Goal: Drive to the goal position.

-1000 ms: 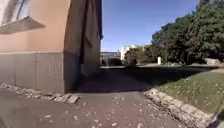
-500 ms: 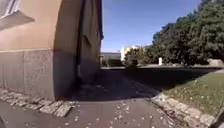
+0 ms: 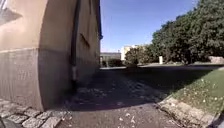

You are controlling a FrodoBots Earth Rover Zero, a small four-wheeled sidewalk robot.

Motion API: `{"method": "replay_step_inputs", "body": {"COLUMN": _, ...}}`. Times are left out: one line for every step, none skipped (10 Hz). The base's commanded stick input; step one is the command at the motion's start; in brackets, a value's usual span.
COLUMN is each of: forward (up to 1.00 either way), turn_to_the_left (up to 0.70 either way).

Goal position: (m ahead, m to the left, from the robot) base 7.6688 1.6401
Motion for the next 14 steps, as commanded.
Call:
{"method": "replay_step_inputs", "body": {"forward": 0.7, "turn_to_the_left": 0.11}}
{"method": "replay_step_inputs", "body": {"forward": 0.7, "turn_to_the_left": 0.0}}
{"method": "replay_step_inputs", "body": {"forward": 0.7, "turn_to_the_left": 0.0}}
{"method": "replay_step_inputs", "body": {"forward": 0.7, "turn_to_the_left": 0.0}}
{"method": "replay_step_inputs", "body": {"forward": 0.7, "turn_to_the_left": 0.0}}
{"method": "replay_step_inputs", "body": {"forward": 0.7, "turn_to_the_left": 0.03}}
{"method": "replay_step_inputs", "body": {"forward": 0.7, "turn_to_the_left": 0.09}}
{"method": "replay_step_inputs", "body": {"forward": 0.7, "turn_to_the_left": 0.06}}
{"method": "replay_step_inputs", "body": {"forward": 0.7, "turn_to_the_left": 0.0}}
{"method": "replay_step_inputs", "body": {"forward": 0.7, "turn_to_the_left": 0.0}}
{"method": "replay_step_inputs", "body": {"forward": 0.7, "turn_to_the_left": 0.0}}
{"method": "replay_step_inputs", "body": {"forward": 0.7, "turn_to_the_left": 0.0}}
{"method": "replay_step_inputs", "body": {"forward": 0.7, "turn_to_the_left": 0.0}}
{"method": "replay_step_inputs", "body": {"forward": 0.7, "turn_to_the_left": 0.0}}
